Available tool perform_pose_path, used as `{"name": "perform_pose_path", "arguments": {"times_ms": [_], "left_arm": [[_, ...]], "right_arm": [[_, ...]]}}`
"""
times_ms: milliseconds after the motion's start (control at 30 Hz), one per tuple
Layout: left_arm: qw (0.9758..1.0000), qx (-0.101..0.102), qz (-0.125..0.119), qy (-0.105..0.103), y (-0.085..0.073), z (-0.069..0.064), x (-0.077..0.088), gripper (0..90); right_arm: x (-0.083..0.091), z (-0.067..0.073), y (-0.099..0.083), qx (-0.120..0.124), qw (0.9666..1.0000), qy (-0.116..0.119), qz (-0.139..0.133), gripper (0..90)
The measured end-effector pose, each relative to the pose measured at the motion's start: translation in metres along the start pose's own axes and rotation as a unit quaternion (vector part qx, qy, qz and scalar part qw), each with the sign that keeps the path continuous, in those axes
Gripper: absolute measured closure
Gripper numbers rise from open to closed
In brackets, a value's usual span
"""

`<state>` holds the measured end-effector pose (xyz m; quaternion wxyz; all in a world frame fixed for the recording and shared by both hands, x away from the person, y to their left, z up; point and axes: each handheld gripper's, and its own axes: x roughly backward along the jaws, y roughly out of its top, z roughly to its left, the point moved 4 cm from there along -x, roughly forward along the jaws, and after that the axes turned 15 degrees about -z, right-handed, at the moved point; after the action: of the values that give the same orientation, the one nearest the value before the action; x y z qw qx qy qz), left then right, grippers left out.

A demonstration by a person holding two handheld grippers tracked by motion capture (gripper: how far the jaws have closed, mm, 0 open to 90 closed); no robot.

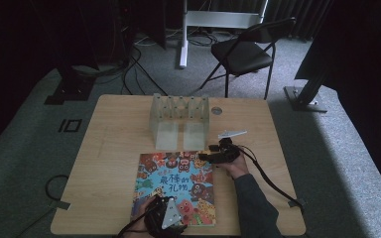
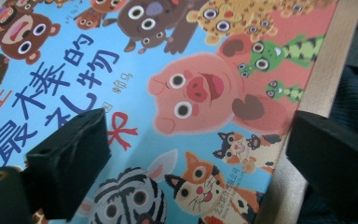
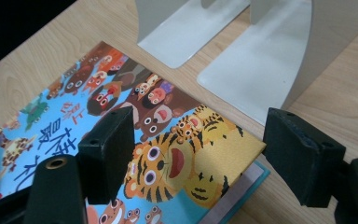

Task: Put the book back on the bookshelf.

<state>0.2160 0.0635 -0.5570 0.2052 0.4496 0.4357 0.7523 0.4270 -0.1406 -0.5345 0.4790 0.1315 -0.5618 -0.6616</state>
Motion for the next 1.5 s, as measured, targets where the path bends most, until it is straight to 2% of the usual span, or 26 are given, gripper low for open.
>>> {"name": "perform_pose_path", "arguments": {"times_ms": [233, 300, 333, 400, 467, 667, 767, 800, 833, 1000, 1067, 1267, 1400, 1500], "left_arm": [[0.9999, -0.008, 0.008, 0.008, -0.001, 0.0, -0.005, 3.4], [0.9999, -0.004, 0.006, 0.012, 0.0, 0.0, -0.006, 3.6], [0.9999, -0.005, 0.004, 0.013, 0.0, 0.0, -0.006, 3.7], [0.9997, -0.014, -0.005, 0.021, 0.002, -0.001, -0.004, 4.3], [0.9995, -0.014, -0.013, 0.024, 0.005, 0.0, -0.001, 4.7], [0.9979, -0.004, -0.053, 0.037, 0.013, 0.006, 0.009, 7.7], [0.9977, -0.003, -0.056, 0.039, 0.014, 0.007, 0.01, 7.6], [0.9977, -0.001, -0.056, 0.039, 0.014, 0.008, 0.01, 7.6], [0.9978, 0.003, -0.055, 0.037, 0.014, 0.009, 0.01, 7.7], [0.9976, 0.001, -0.057, 0.039, 0.015, 0.008, 0.01, 7.6], [0.9976, 0.003, -0.058, 0.038, 0.015, 0.009, 0.011, 7.6], [0.9978, 0.021, -0.056, 0.029, 0.014, 0.009, 0.013, 8.8], [0.997, 0.031, -0.069, 0.017, 0.015, 0.009, 0.021, 11.1], [0.9957, 0.04, -0.083, 0.011, 0.018, 0.009, 0.027, 11.3]], "right_arm": [[0.005, 0.002, 0.007, -0.011, 0.9998, 0.012, -0.014, 25.9], [0.005, 0.002, 0.007, -0.01, 0.9998, 0.012, -0.012, 25.9], [0.004, 0.003, 0.008, -0.002, 0.9999, 0.008, -0.009, 25.8], [0.004, 0.004, 0.009, -0.001, 0.9999, 0.008, -0.011, 25.9], [0.005, 0.004, 0.01, 0.002, 0.9999, 0.006, -0.014, 26.8], [0.005, 0.007, 0.011, 0.002, 1.0, -0.001, 0.0, 26.9], [0.005, 0.011, 0.014, 0.001, 1.0, 0.009, -0.001, 29.2], [0.005, 0.011, 0.014, 0.001, 1.0, 0.009, -0.001, 29.2], [0.006, 0.013, 0.016, -0.003, 0.9998, 0.02, -0.002, 30.9], [0.004, 0.017, 0.019, 0.0, 0.9997, 0.025, 0.006, 34.0], [0.0, 0.018, 0.019, -0.002, 0.9994, 0.031, 0.017, 38.1], [-0.001, 0.019, 0.02, -0.011, 0.9991, 0.04, 0.01, 45.1], [0.001, 0.019, 0.024, -0.018, 0.9984, 0.053, 0.004, 49.3], [0.001, 0.018, 0.024, -0.017, 0.9985, 0.049, 0.013, 49.4]]}}
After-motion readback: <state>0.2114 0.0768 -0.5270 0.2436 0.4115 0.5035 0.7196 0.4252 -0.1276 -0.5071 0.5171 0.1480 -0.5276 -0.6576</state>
